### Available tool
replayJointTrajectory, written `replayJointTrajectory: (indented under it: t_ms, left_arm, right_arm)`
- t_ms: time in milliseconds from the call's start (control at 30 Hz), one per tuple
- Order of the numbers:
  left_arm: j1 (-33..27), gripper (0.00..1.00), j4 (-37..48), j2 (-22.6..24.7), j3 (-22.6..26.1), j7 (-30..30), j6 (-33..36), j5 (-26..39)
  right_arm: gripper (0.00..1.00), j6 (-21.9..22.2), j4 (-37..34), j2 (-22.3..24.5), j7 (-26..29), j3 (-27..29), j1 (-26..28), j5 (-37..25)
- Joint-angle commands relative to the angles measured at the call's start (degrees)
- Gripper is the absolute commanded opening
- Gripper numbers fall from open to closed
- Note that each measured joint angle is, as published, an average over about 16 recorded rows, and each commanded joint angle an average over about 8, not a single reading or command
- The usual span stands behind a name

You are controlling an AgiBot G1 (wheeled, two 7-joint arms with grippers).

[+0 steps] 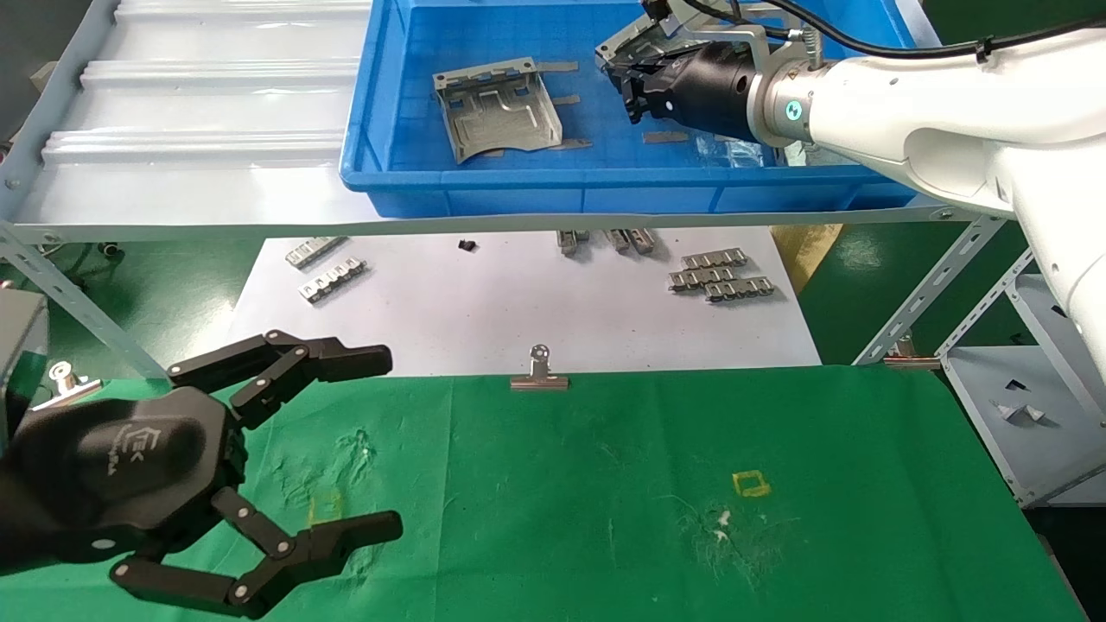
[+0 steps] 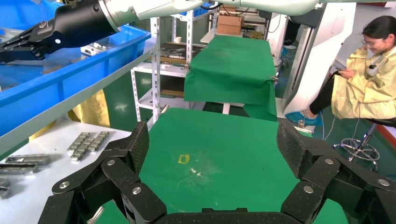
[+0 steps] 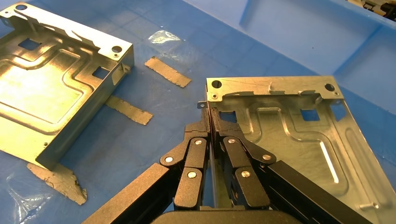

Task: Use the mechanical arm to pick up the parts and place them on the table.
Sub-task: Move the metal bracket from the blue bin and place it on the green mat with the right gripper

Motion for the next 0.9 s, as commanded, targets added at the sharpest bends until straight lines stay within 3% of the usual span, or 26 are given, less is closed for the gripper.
replayJointTrajectory:
  t_ms: [33, 300, 500, 667, 900]
  left_arm:
    - [0.0, 1.00, 0.0, 0.0, 0.0, 0.0, 0.0, 0.0]
    - [0.0, 1.00, 0.0, 0.0, 0.0, 0.0, 0.0, 0.0]
    - [0.0, 1.00, 0.0, 0.0, 0.0, 0.0, 0.0, 0.0]
    - [0.0, 1.00, 0.0, 0.0, 0.0, 0.0, 0.0, 0.0]
    - [0.0, 1.00, 0.0, 0.0, 0.0, 0.0, 0.0, 0.0]
  right_arm:
    - [0.00, 0.0, 0.1, 0.0, -0.2, -0.2, 0.1, 0.6]
    - [0.00, -3.9, 0.3, 0.9, -3.7, 0.3, 3.6, 3.3]
    - [0.00, -11.0, -0.3, 2.9, -7.7, 1.5, 6.2, 5.6]
    - [0.00, -20.9, -0.3, 6.0, -11.6, 2.2, 7.3, 7.3]
    - [0.00, -39.3, 0.6, 10.7, -17.1, 2.4, 8.0, 9.2]
